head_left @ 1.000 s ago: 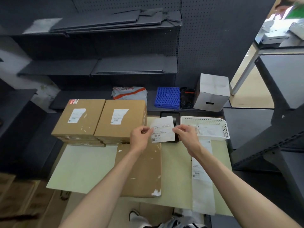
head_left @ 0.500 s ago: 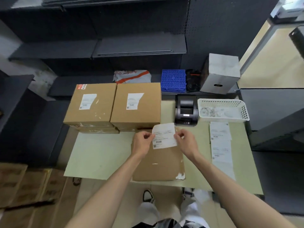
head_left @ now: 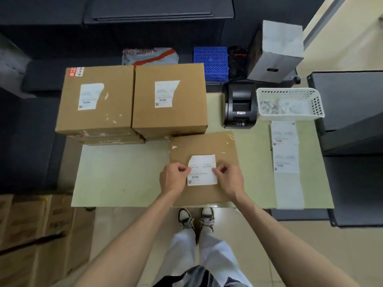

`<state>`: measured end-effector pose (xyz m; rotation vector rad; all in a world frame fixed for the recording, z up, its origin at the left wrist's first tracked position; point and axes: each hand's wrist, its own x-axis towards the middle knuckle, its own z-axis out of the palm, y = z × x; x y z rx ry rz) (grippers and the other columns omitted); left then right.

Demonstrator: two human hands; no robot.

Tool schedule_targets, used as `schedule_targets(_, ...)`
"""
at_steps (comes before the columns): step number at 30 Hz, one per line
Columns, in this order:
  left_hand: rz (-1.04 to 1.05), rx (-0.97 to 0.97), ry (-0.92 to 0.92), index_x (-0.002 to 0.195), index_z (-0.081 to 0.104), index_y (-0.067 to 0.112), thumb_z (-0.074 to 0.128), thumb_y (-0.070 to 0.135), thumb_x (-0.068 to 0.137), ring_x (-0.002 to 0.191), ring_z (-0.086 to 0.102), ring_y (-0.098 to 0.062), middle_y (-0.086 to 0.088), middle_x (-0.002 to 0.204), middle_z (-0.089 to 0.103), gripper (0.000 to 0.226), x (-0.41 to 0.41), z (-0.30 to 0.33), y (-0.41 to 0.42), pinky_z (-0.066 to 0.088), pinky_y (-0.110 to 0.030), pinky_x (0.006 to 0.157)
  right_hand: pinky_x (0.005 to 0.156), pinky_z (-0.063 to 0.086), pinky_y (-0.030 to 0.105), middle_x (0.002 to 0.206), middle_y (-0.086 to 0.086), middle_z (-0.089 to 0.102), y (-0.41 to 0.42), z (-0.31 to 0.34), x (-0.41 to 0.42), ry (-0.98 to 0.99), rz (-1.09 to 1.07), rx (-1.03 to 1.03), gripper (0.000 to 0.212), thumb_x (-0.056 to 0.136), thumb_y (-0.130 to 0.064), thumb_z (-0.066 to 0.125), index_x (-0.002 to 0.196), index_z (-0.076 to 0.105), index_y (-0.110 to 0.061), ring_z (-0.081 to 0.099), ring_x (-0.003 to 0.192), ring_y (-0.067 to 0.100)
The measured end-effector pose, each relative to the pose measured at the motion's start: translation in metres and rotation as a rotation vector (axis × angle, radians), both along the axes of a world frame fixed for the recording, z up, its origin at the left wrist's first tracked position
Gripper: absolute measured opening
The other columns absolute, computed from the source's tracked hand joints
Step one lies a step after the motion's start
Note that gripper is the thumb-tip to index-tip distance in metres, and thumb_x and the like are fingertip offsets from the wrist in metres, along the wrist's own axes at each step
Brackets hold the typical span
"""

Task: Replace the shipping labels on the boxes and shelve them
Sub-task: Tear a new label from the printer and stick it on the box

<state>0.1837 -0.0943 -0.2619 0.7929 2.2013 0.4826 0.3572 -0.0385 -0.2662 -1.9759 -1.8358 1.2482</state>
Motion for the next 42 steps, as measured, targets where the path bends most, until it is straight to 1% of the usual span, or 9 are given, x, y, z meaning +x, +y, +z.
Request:
schedule_targets(9, -0.109, 0.055, 0.121, 0.08, 0.074, 0.023, 0.072, 0.035, 0.091, 0.087, 0.059, -0.019, 0.008, 0.088, 0.067, 0.017, 0.005, -0.022, -0.003, 0.048, -0.042, 0.085, 0.068, 0.042, 0.031, 0.078, -0.009, 0.063, 0.006, -0.024, 0.005, -0.061, 0.04, 0.074, 0.018, 0.087, -0.029, 0.067, 0.071, 0.061, -0.021, 0.056, 0.072, 0.017)
schedule_targets(15, -0.123, 0.091, 0.171, 0.08, 0.073, 0.02, 0.07, 0.036, 0.092, 0.087, 0.055, -0.018, 0.008, 0.087, 0.066, 0.021, 0.003, -0.03, -0.002, 0.043, -0.04, 0.086, 0.078, 0.045, 0.038, 0.081, -0.008, 0.061, 0.003, -0.034, 0.002, -0.089, 0.059, 0.128, 0.019, 0.088, -0.031, 0.067, 0.07, 0.059, -0.026, 0.057, 0.078, 0.021)
schedule_targets(22, -0.189, 0.134, 0.264, 0.078, 0.059, 0.021, 0.071, 0.038, 0.091, 0.083, 0.052, -0.015, 0.009, 0.085, 0.057, 0.024, 0.0, -0.031, -0.003, 0.04, -0.036, 0.081, 0.081, 0.037, 0.038, 0.088, -0.004, 0.06, 0.007, -0.039, 0.001, -0.283, 0.226, 0.233, 0.019, 0.09, -0.038, 0.059, 0.079, 0.056, -0.023, 0.056, 0.084, 0.024)
schedule_targets(26, -0.423, 0.273, 0.423, 0.089, 0.056, 0.016, 0.073, 0.022, 0.088, 0.086, 0.052, -0.022, 0.0, 0.093, 0.054, 0.018, -0.01, -0.027, -0.008, 0.043, -0.036, 0.076, 0.072, 0.04, 0.04, 0.096, 0.008, 0.063, 0.009, -0.03, 0.006, -0.429, 0.359, 0.448, 0.025, 0.086, -0.031, 0.067, 0.096, 0.061, -0.009, 0.058, 0.085, 0.031)
schedule_targets(29, -0.722, 0.345, 0.512, 0.118, 0.064, 0.006, 0.068, 0.006, 0.09, 0.108, 0.06, -0.031, -0.009, 0.117, 0.061, 0.028, -0.013, -0.031, -0.009, 0.05, -0.044, 0.091, 0.082, 0.04, 0.039, 0.111, 0.013, 0.063, 0.012, -0.025, 0.008, -0.367, 0.543, 0.645, 0.022, 0.092, -0.022, 0.054, 0.103, 0.062, -0.006, 0.058, 0.093, 0.032)
schedule_targets(32, -0.98, 0.304, 0.456, 0.152, 0.04, 0.006, 0.053, -0.001, 0.093, 0.148, 0.033, -0.025, -0.009, 0.16, 0.037, 0.061, -0.01, -0.034, -0.011, 0.023, -0.047, 0.123, 0.109, 0.039, 0.045, 0.136, 0.016, 0.056, 0.009, -0.026, 0.007, -0.34, 0.794, 0.66, 0.035, 0.097, -0.017, 0.049, 0.128, 0.058, -0.003, 0.054, 0.123, 0.033)
schedule_targets(35, -1.031, 0.149, 0.438, 0.16, 0.007, 0.012, 0.035, 0.01, 0.104, 0.155, -0.002, -0.014, -0.001, 0.168, -0.001, 0.063, -0.004, -0.032, -0.013, -0.006, -0.042, 0.126, 0.117, 0.029, 0.045, 0.149, 0.015, 0.045, 0.005, -0.031, 0.007, -0.378, 0.906, 0.571, 0.045, 0.1, -0.02, 0.038, 0.142, 0.046, -0.003, 0.041, 0.138, 0.029)
schedule_targets(38, -0.979, 0.07, 0.454, 0.161, 0.0, 0.013, 0.026, 0.018, 0.107, 0.155, -0.007, -0.012, 0.0, 0.168, -0.006, 0.059, -0.009, -0.031, -0.014, -0.006, -0.043, 0.126, 0.118, 0.021, 0.043, 0.152, 0.014, 0.039, 0.007, -0.034, 0.012, -0.415, 0.917, 0.497, 0.052, 0.101, -0.023, 0.025, 0.145, 0.04, -0.001, 0.036, 0.142, 0.027)
schedule_targets(42, -0.949, 0.056, 0.446, 0.161, 0.001, 0.012, 0.016, 0.016, 0.105, 0.155, -0.006, -0.013, -0.001, 0.168, -0.006, 0.058, -0.013, -0.031, -0.017, -0.005, -0.041, 0.126, 0.116, 0.031, 0.047, 0.151, 0.017, 0.04, 0.012, -0.032, 0.017, -0.395, 0.891, 0.464, 0.052, 0.099, -0.02, 0.027, 0.144, 0.041, 0.002, 0.038, 0.141, 0.028)
